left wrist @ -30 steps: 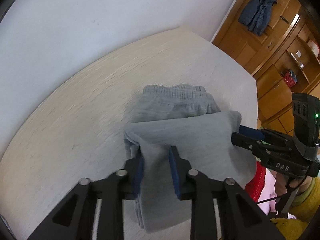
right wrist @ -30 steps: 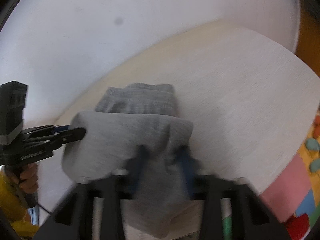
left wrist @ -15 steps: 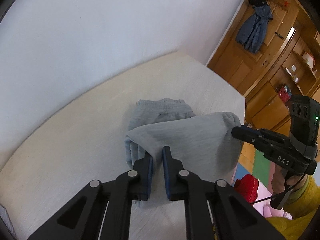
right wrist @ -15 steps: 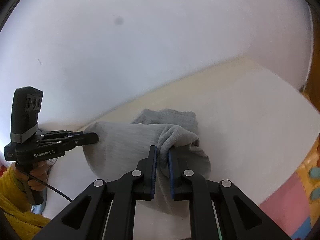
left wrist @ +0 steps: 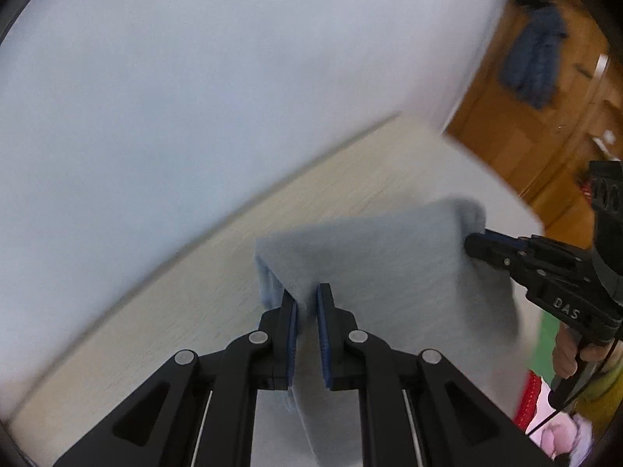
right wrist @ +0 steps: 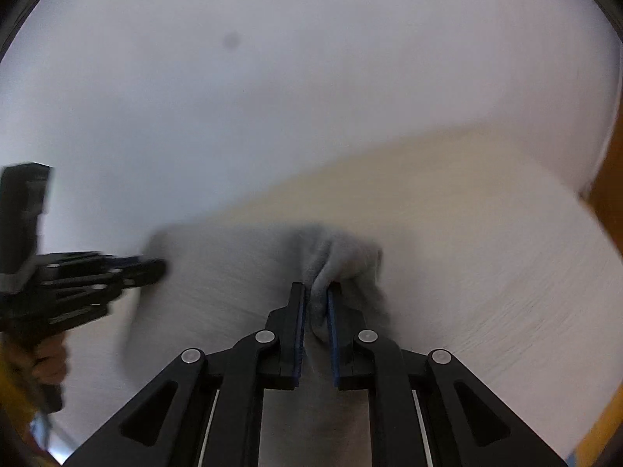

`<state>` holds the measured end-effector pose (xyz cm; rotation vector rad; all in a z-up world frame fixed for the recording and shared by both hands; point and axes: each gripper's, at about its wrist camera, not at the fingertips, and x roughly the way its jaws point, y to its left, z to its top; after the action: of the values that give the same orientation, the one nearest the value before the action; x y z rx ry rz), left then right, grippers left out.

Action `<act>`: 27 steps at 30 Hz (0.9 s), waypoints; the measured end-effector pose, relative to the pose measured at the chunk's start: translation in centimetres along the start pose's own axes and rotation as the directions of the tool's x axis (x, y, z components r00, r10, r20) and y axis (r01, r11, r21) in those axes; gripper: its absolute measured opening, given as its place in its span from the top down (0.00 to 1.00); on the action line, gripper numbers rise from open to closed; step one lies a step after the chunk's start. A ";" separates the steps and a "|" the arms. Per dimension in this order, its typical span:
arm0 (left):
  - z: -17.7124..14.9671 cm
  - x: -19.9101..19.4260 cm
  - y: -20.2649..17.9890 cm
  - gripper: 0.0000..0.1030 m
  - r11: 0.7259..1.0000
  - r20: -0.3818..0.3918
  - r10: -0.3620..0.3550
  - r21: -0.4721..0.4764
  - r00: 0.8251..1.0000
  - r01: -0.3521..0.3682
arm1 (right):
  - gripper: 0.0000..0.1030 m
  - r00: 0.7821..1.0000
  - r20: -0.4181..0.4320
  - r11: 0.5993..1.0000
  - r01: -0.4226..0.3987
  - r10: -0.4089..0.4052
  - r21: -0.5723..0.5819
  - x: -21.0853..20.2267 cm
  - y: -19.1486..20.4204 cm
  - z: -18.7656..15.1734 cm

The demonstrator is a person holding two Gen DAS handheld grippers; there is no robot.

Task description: Fold clothes

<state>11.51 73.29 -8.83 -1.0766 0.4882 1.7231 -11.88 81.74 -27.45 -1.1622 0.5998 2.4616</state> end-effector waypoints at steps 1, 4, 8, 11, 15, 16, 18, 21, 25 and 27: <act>-0.4 1.5 0.4 0.90 1.000 -0.026 0.010 -0.019 1.000 -0.011 | 0.87 1.000 -0.015 1.000 0.001 -0.001 0.008 0.6 -0.4 -0.1; -0.8 1.5 0.7 0.89 0.999 -0.010 0.015 -0.047 1.000 -0.015 | 0.85 1.000 -0.005 1.000 -0.010 0.011 0.029 -0.6 -1.2 0.2; -0.8 -1.5 0.8 0.90 0.999 0.039 0.002 -0.049 0.999 0.000 | 0.80 0.996 0.087 1.000 0.016 -0.017 0.011 -3.5 -0.6 0.4; -0.4 -2.9 0.0 0.90 0.999 0.082 -0.007 -0.034 0.997 0.009 | 0.75 0.988 0.153 1.000 0.004 -0.005 0.007 -4.5 0.0 0.9; 0.5 -0.6 -1.1 0.90 1.000 0.069 -0.012 -0.018 0.998 0.013 | 0.74 0.992 0.111 0.998 -0.058 0.062 -0.039 -1.2 1.1 2.4; 0.5 0.5 -1.4 0.90 1.000 0.050 -0.002 -0.014 0.999 0.003 | 0.74 0.994 0.078 0.996 -0.072 0.075 -0.044 0.1 0.9 2.6; 0.3 2.3 -1.6 0.89 1.000 0.029 0.025 -0.007 0.999 -0.024 | 0.74 0.997 0.008 0.997 -0.073 0.074 -0.031 3.0 -0.3 2.8; 0.3 3.0 -1.8 0.89 0.999 0.021 0.042 -0.020 0.999 -0.042 | 0.73 0.997 0.004 0.995 -0.083 0.083 0.063 3.1 -3.6 2.9; 0.3 2.8 -1.7 0.89 0.997 0.009 0.071 -0.031 0.997 -0.070 | 0.73 0.997 0.042 0.992 -0.067 0.062 0.104 -0.3 -5.7 2.4; 0.0 2.9 -1.6 0.89 0.996 0.004 0.078 -0.051 0.997 -0.078 | 0.73 0.993 0.044 0.989 -0.113 0.110 0.090 -1.1 -5.5 1.9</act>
<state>12.65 75.51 -10.97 -1.1003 0.4908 1.8155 -9.79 87.23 -26.73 -1.0694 0.7788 2.5131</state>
